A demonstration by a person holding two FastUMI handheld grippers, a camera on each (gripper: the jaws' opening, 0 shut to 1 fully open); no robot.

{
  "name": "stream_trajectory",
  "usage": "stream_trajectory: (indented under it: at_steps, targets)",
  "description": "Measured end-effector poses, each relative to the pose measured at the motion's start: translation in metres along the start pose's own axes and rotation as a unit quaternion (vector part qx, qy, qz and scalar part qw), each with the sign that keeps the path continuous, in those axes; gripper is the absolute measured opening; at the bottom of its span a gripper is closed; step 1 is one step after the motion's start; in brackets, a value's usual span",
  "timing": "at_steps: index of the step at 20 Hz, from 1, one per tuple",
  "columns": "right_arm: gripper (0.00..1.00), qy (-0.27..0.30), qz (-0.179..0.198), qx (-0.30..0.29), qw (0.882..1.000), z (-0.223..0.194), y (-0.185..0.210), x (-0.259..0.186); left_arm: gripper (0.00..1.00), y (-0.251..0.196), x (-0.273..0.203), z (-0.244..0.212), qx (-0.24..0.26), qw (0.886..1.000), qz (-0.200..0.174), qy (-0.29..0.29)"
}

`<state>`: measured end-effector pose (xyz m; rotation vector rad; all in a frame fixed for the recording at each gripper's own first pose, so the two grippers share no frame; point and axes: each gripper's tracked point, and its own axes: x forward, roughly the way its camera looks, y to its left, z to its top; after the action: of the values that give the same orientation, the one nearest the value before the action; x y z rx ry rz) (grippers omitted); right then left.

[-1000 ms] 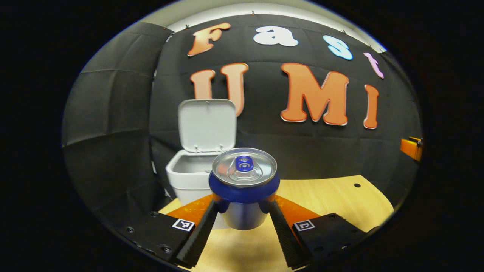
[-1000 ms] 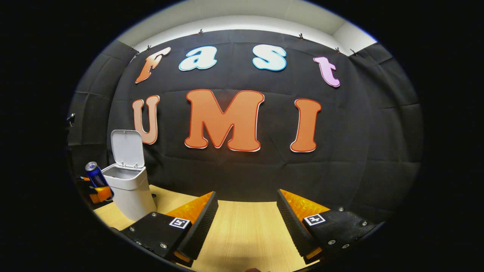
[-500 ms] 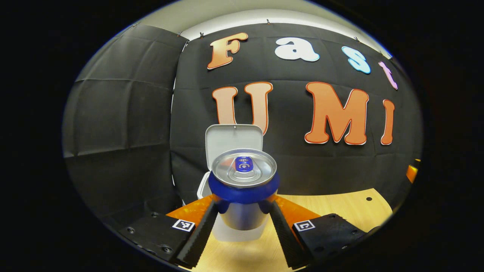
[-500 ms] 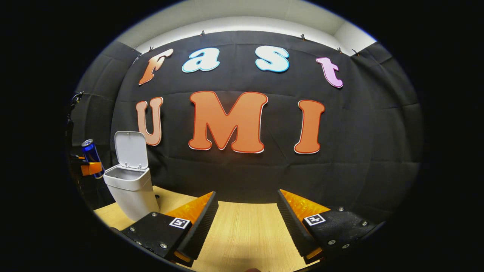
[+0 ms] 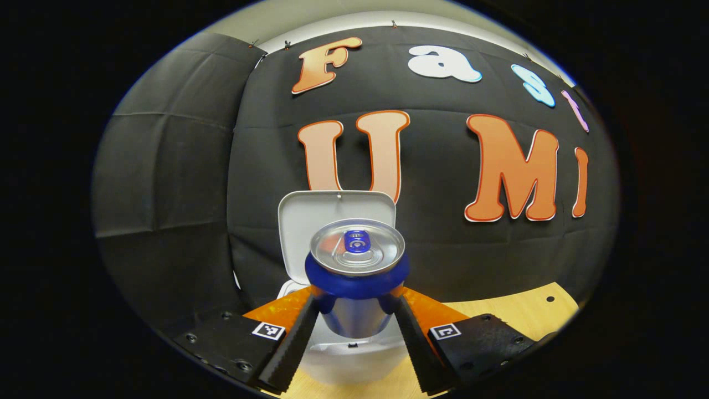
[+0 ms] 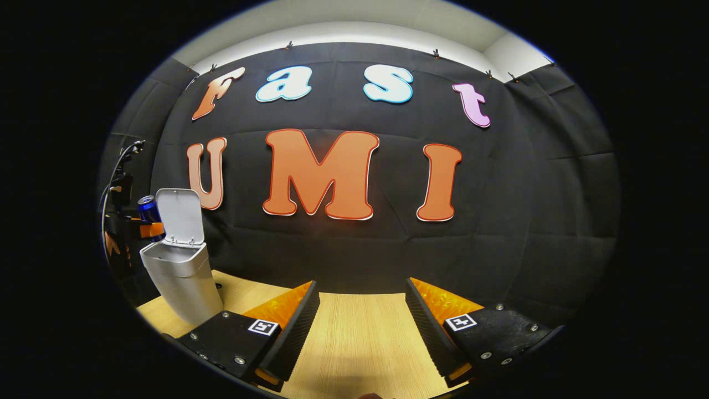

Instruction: Press the lid of the desktop garbage bin to open it, pick up the crumpled paper on the desktop and throw it into the bin, then pick up the pop can on the desktop and drop it into the bin, and finally close the garbage bin lid.

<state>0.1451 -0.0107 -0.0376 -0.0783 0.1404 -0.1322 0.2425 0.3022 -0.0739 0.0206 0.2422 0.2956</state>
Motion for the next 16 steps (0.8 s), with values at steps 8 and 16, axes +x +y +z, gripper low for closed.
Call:
stream_trajectory:
  at_steps: [8, 16]
  targets:
    - [0.94, 0.008, 0.003, -0.012, 1.000, -0.002, 0.018, 0.004, 0.81, -0.006, 0.043, -0.015, 0.002, 1.000, -0.022, 0.011]
    - [0.94, 0.009, -0.001, -0.012, 1.000, -0.002, 0.017, 0.003, 0.84, 0.005, 0.055, -0.028, 0.007, 1.000, -0.013, 0.023]
